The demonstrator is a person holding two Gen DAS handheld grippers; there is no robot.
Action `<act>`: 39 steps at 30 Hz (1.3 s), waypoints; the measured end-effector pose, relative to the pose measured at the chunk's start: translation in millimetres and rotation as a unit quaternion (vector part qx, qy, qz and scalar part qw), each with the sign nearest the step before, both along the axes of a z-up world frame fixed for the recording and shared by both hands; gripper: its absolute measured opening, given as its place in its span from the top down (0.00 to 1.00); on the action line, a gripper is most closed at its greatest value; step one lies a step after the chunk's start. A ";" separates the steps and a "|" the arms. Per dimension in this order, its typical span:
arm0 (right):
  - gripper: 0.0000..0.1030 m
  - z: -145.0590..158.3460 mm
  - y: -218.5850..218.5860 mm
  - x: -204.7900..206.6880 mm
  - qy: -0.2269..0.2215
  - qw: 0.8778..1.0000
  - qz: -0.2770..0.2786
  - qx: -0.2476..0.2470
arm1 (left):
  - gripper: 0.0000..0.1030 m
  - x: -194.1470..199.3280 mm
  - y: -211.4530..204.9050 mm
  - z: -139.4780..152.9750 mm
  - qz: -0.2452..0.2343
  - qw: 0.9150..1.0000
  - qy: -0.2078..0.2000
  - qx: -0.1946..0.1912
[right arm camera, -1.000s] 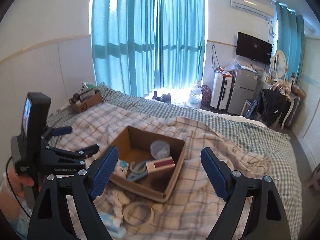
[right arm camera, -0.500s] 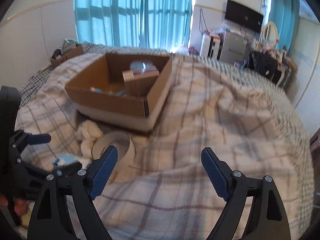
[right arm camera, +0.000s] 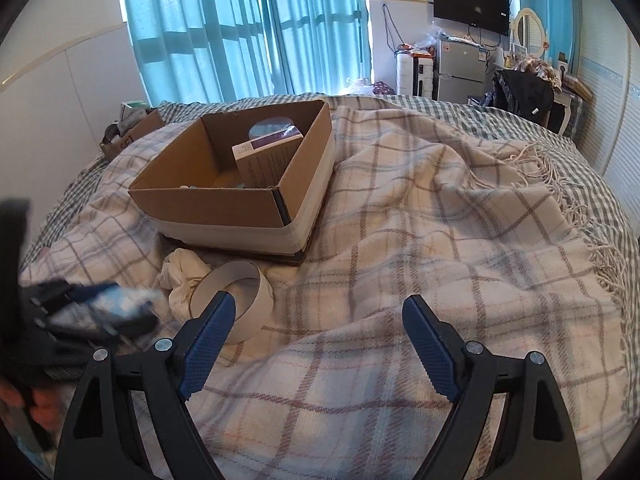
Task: Organize objects
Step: 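Grasp the blue tissue pack with the left tool while the right tool grasps the white earbuds case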
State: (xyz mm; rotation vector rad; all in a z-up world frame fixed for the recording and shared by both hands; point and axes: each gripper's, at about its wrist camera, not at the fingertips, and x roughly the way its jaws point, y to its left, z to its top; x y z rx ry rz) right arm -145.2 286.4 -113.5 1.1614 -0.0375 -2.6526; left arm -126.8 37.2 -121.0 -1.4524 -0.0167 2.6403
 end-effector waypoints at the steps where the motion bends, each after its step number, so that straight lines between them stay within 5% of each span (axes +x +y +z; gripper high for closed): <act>1: 0.17 0.2 -3.1 0.9 -0.002 1.000 0.001 0.005 | 0.23 -0.3 -8.1 9.0 0.005 1.000 0.010 -0.004; 5: 0.17 -1.9 -30.4 5.2 -0.032 0.999 0.035 0.021 | 0.23 -3.5 -27.6 23.7 0.015 0.997 0.046 -0.062; 11: 0.17 -23.1 -94.0 6.2 -0.091 0.990 0.107 0.024 | 0.23 -9.7 -49.0 16.8 0.015 0.994 0.063 -0.094; 15: 0.29 -44.1 -123.0 0.6 -0.126 0.983 0.126 0.028 | 0.23 -4.4 -59.9 4.9 0.009 0.995 0.057 -0.086; 18: 0.30 -64.7 -136.5 -6.2 -0.168 0.977 0.134 0.018 | 0.23 -6.1 -68.6 -9.1 0.014 0.998 0.036 -0.058; 21: 0.32 -89.8 -151.8 -9.7 -0.204 0.967 0.139 0.059 | 0.23 -2.8 -70.5 -13.6 0.008 0.999 0.033 -0.041; 24: 0.48 -89.3 -156.1 -5.2 -0.195 0.968 0.140 0.074 | 0.23 0.7 -71.1 -12.0 0.003 0.999 0.038 -0.030; 30: 0.48 -59.3 -145.2 12.1 -0.146 0.980 0.120 0.070 | 0.23 7.9 -73.5 -7.8 0.005 0.999 0.041 -0.015; 39: 0.48 32.0 -116.6 27.4 -0.045 0.992 0.103 0.057 | 0.23 7.2 -62.6 33.1 -0.010 0.997 0.074 0.004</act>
